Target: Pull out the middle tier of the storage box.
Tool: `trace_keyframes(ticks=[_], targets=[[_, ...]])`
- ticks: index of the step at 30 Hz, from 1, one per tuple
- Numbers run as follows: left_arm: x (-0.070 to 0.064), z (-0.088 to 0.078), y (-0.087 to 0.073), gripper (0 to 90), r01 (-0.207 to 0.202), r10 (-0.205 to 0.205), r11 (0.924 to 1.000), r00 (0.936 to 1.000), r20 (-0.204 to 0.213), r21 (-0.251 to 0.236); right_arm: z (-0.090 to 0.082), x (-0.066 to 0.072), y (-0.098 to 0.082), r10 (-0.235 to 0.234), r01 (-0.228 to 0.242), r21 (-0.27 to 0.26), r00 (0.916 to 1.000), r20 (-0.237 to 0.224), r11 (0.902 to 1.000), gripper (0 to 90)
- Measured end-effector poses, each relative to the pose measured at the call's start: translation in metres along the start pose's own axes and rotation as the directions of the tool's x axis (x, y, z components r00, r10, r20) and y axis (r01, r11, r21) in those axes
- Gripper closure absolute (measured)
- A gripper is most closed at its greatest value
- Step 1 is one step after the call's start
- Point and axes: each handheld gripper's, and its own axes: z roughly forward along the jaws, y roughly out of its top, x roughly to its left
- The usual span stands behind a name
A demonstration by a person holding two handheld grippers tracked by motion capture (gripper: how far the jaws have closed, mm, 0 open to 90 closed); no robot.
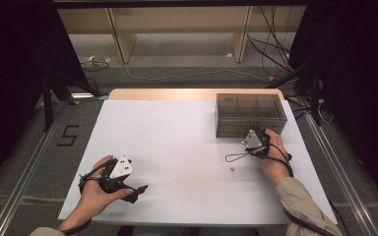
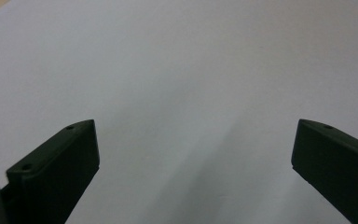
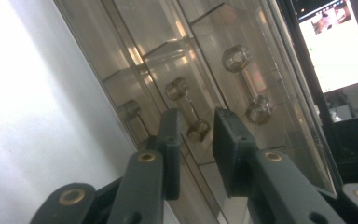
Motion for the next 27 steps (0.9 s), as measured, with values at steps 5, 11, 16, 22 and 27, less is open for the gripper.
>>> trace_keyframes(ticks=[5, 11, 16, 22, 27], targets=[[0.0001, -0.0003, 0.0001, 0.8, -0.003, 0.003, 1.0000, 1.0000, -0.001, -0.001, 0.0012, 0.0020, -0.0018, -0.052, 0.052, 0.010, 0.9986, 0.014, 0.9986, 75.1], [0.0001, -0.0001, 0.0001, 1.0, -0.005, 0.005, 1.0000, 1.0000, 0.001, 0.002, 0.0013, 0.0032, -0.0022, -0.073, 0.073, 0.017, 0.9971, 0.022, 0.9972, 75.4], [-0.0001, -0.0001, 0.0001, 1.2, -0.004, 0.004, 1.0000, 1.0000, 0.000, 0.000, 0.0016, 0.0037, -0.0023, -0.103, 0.103, 0.021, 0.9940, 0.036, 0.9945, 77.4], [-0.0005, 0.0001, 0.0002, 1.4, -0.005, 0.005, 1.0000, 1.0000, 0.000, 0.003, 0.0019, 0.0060, -0.0017, -0.126, 0.124, 0.029, 0.9906, 0.054, 0.9918, 78.8], [-0.0005, 0.0003, 0.0002, 1.6, -0.004, 0.004, 1.0000, 1.0000, 0.000, 0.004, 0.0022, 0.0083, -0.0004, -0.159, 0.156, 0.042, 0.9849, 0.069, 0.9869, 79.3]])
